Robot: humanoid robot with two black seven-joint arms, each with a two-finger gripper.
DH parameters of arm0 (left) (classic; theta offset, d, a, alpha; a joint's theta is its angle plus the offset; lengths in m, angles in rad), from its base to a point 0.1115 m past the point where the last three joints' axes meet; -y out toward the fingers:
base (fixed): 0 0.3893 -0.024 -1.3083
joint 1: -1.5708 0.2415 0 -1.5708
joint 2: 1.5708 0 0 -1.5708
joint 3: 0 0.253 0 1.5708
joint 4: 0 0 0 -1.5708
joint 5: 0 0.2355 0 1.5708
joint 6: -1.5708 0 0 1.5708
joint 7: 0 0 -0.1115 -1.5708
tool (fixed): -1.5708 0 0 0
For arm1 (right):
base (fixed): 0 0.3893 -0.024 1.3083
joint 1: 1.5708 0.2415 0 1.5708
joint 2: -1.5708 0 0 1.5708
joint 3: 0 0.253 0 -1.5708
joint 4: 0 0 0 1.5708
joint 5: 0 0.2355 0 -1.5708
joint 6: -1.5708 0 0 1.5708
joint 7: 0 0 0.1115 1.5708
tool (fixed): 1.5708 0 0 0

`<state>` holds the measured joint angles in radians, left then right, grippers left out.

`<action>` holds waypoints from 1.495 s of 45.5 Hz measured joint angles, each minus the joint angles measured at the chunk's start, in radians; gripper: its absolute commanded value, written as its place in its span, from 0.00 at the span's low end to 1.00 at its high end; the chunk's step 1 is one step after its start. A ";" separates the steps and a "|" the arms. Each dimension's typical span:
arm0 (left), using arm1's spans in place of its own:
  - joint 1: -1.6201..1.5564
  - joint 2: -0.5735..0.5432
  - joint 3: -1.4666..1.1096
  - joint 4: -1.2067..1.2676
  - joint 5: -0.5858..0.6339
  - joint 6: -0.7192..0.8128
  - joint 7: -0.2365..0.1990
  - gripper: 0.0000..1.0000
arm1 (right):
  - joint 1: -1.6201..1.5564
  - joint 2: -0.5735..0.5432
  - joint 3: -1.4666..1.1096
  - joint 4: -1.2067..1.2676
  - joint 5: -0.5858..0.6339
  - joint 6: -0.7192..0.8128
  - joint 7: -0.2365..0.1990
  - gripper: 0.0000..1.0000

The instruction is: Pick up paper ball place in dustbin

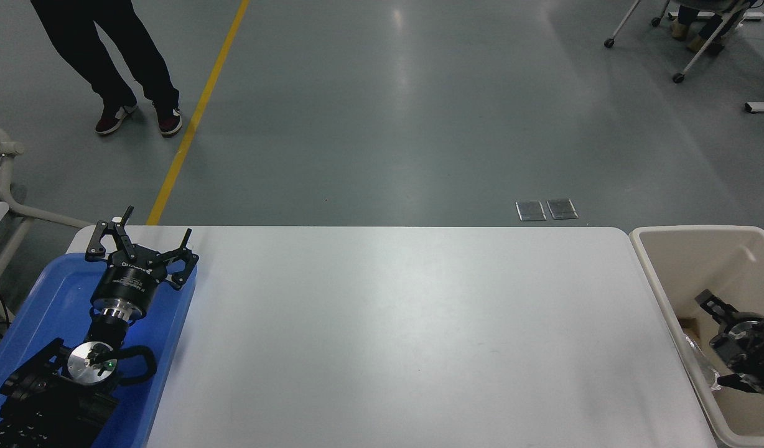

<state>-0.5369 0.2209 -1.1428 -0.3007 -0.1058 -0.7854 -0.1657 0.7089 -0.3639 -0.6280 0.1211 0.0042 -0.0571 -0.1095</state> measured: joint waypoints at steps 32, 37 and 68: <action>0.000 0.000 0.002 0.000 0.001 0.000 0.000 0.99 | 0.967 -0.232 -0.470 1.157 -0.028 0.188 0.023 1.00; 0.000 0.000 0.002 0.000 0.001 0.000 0.000 0.99 | 1.137 -0.206 -0.531 1.290 -0.024 0.259 0.024 1.00; 0.000 0.000 0.000 0.000 0.000 0.000 0.000 0.99 | 1.866 -0.050 -0.617 1.609 0.089 0.784 0.015 1.00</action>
<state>-0.5370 0.2209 -1.1426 -0.3007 -0.1059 -0.7854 -0.1657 2.5747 -0.4134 -1.2445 1.7302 0.0937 0.7271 -0.0948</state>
